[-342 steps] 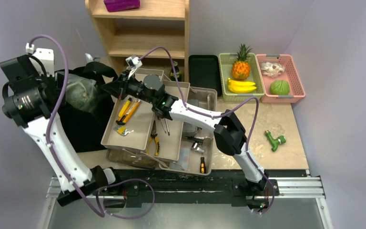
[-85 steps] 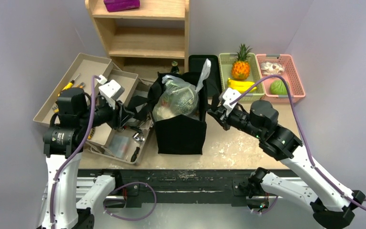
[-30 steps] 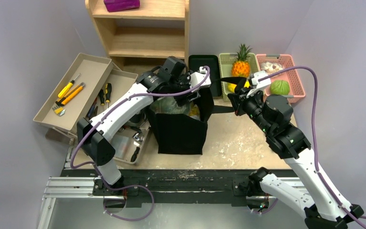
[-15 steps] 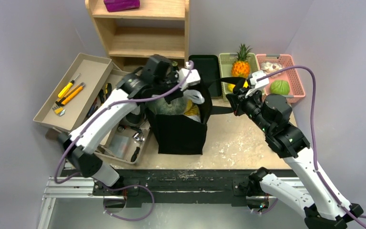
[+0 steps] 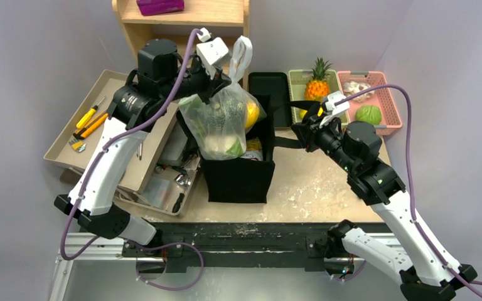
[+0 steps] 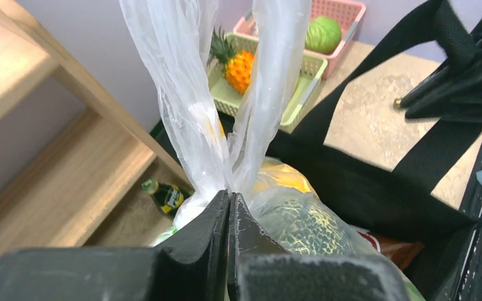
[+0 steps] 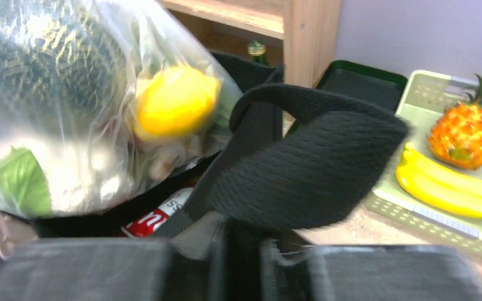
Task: Untie the knot of the grocery bags and take out the mixed food
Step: Pick up the takeout bag from the takeout bag.
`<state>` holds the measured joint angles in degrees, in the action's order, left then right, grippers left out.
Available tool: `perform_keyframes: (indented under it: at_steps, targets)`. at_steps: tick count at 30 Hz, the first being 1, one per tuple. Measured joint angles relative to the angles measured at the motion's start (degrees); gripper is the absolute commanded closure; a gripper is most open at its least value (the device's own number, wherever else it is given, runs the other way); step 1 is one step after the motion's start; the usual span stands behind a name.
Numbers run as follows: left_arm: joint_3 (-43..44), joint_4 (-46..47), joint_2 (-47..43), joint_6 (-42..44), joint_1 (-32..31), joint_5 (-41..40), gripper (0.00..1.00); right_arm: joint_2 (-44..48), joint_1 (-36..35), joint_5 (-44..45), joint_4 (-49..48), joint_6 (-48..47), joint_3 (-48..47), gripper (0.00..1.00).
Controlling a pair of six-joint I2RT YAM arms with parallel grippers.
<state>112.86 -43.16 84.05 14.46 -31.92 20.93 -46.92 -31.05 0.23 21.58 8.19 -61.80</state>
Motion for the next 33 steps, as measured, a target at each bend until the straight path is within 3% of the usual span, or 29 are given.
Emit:
perform_keyframes:
  at_steps: [3,7,9,13,16,18,23,26,29,31,33]
  targets:
    - [2.9,0.3,0.3,-0.9,0.1,1.1,1.00,-0.5,0.0,-3.2,-0.5,0.8,0.0,0.57]
    - [5.9,0.3,-0.1,-1.4,0.1,3.2,1.00,-2.4,0.0,-6.7,-1.4,1.2,0.0,0.65]
    - [4.3,0.5,-1.3,-1.4,0.1,4.5,1.00,-3.9,0.0,-7.7,-1.5,1.4,0.0,0.85]
    - [-10.7,3.9,-8.0,1.4,-0.6,6.5,1.00,-6.0,0.0,-9.4,-1.4,1.6,0.0,1.00]
    - [-29.1,6.5,-15.0,6.8,-3.1,6.5,1.00,-5.8,0.0,-10.3,-1.5,1.6,0.0,1.00]
    - [-36.8,7.4,-17.1,9.3,-4.6,6.8,1.00,-5.6,0.0,-10.4,-1.4,1.6,0.0,1.00]
    - [-40.9,10.3,-17.6,12.5,-5.5,6.5,0.98,-5.6,0.0,-10.9,-1.5,1.7,0.0,1.00]
    - [-39.8,10.0,-16.2,13.6,-5.8,6.3,0.43,-5.6,0.0,-12.0,-1.5,1.4,0.0,1.00]
    - [-36.1,7.8,-12.8,13.2,-6.1,5.2,0.28,-5.7,0.0,-12.9,-1.4,1.2,0.0,0.98]
    - [-33.5,6.6,-10.6,13.1,-6.2,3.9,0.22,-5.9,0.0,-13.2,-1.4,1.2,0.0,0.82]
    - [-31.0,4.8,-8.9,13.0,-6.2,2.7,0.21,-6.1,0.0,-13.3,-1.2,1.4,0.0,0.78]
